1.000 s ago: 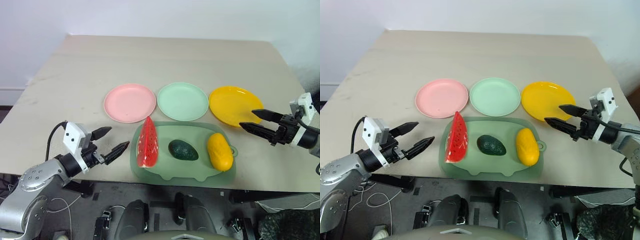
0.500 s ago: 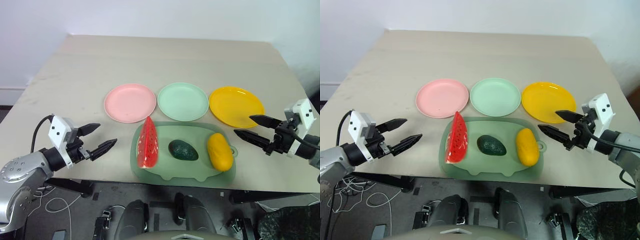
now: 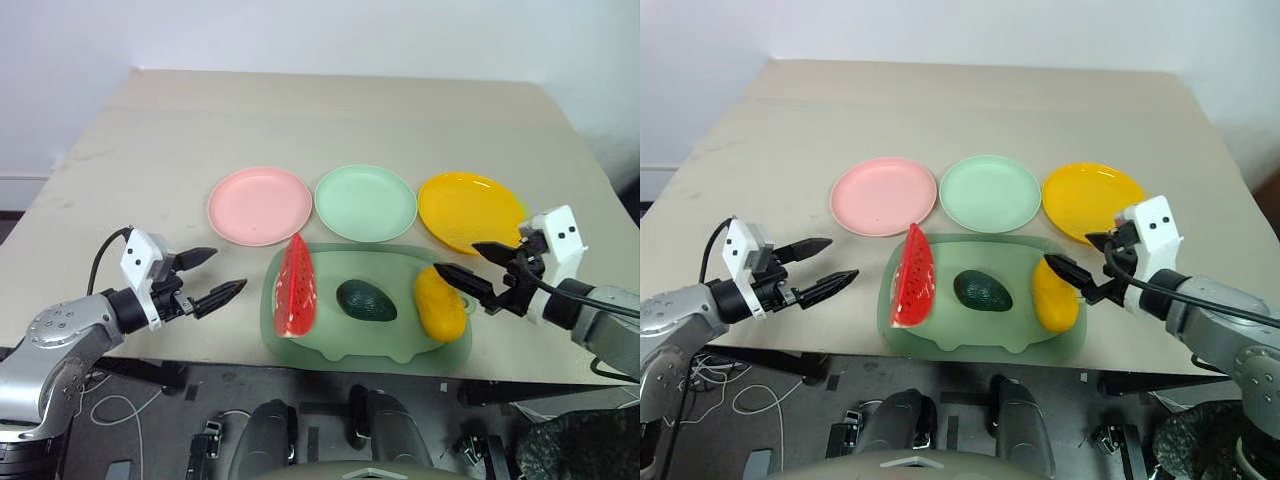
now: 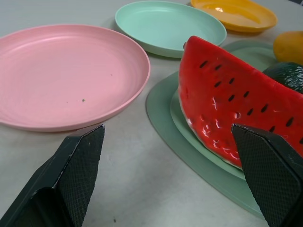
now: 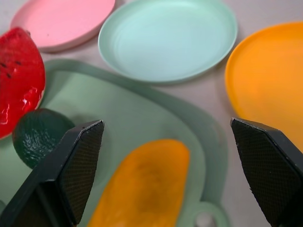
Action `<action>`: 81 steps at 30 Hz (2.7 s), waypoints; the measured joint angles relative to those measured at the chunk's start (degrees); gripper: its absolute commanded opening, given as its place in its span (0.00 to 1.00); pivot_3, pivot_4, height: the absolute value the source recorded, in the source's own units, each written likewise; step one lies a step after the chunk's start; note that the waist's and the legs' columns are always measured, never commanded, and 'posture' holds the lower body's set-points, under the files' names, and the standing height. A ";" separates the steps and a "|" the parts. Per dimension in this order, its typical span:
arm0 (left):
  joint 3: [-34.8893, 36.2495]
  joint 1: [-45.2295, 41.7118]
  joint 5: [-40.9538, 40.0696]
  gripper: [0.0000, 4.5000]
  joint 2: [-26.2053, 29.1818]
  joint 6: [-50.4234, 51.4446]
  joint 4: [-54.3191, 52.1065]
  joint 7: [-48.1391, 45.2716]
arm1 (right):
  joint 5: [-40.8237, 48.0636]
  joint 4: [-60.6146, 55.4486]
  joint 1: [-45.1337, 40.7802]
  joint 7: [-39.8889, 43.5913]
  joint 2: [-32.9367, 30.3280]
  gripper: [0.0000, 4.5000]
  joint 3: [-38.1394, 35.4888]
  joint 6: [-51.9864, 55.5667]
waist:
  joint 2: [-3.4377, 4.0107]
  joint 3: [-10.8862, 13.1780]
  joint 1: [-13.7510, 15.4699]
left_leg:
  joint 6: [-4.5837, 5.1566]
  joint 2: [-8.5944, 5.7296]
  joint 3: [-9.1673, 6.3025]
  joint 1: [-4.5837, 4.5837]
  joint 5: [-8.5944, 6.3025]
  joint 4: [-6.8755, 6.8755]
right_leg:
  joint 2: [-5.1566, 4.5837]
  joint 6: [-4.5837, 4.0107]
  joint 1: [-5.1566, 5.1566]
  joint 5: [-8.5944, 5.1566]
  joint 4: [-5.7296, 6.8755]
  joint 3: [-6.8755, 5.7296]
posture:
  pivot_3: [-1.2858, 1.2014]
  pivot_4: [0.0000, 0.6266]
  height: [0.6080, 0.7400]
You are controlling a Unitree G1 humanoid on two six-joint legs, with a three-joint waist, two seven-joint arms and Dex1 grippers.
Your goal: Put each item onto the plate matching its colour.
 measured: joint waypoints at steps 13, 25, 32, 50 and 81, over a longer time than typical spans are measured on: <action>-0.40 -0.11 -0.04 1.00 -1.16 0.00 -0.16 1.10 | 14.47 1.20 1.03 -20.09 -0.52 1.00 7.23 3.11 | 0.00 0.00 -0.11 | 0.00 0.00 0.01 0.01 0.00 0.00 | 0.01 0.01 0.00 0.00 0.01 0.01 | 0.52 0.24 1.00; -0.48 -0.77 -0.04 1.00 -1.74 -0.02 -0.61 2.34 | 5.43 5.05 0.90 -22.76 -0.36 0.92 16.28 1.81 | -0.05 -0.03 -0.08 | 0.01 0.00 -0.01 0.01 0.00 0.00 | 0.01 0.01 0.02 -0.01 -0.02 0.00 | 0.52 0.24 1.00; -0.48 -1.03 -0.03 1.00 -2.29 -0.07 -0.67 2.63 | 1.61 5.94 -2.53 -16.14 -3.65 0.70 16.70 0.80 | -0.01 -0.01 -0.16 | 0.01 0.02 0.01 -0.01 0.00 0.00 | 0.02 0.01 -0.03 -0.01 -0.02 0.01 | 0.52 0.24 1.00; 0.44 1.52 -0.02 1.00 -4.00 -0.36 -4.31 6.33 | -35.09 55.79 -33.24 10.17 -7.15 0.70 31.81 -26.49 | -0.01 0.00 -0.30 | 0.03 -0.08 0.09 -0.05 -0.01 -0.02 | 0.07 0.18 -0.08 0.12 -0.03 0.02 | 0.52 0.24 1.00; 1.63 -1.06 -0.67 1.00 -2.18 -0.20 -3.20 5.17 | -28.27 21.70 -16.19 37.52 -7.02 1.00 17.57 -33.27 | 0.11 0.06 -0.24 | 0.01 0.08 0.05 0.01 0.00 -0.02 | 0.06 0.19 -0.05 0.11 0.02 -0.01 | 0.52 0.24 1.00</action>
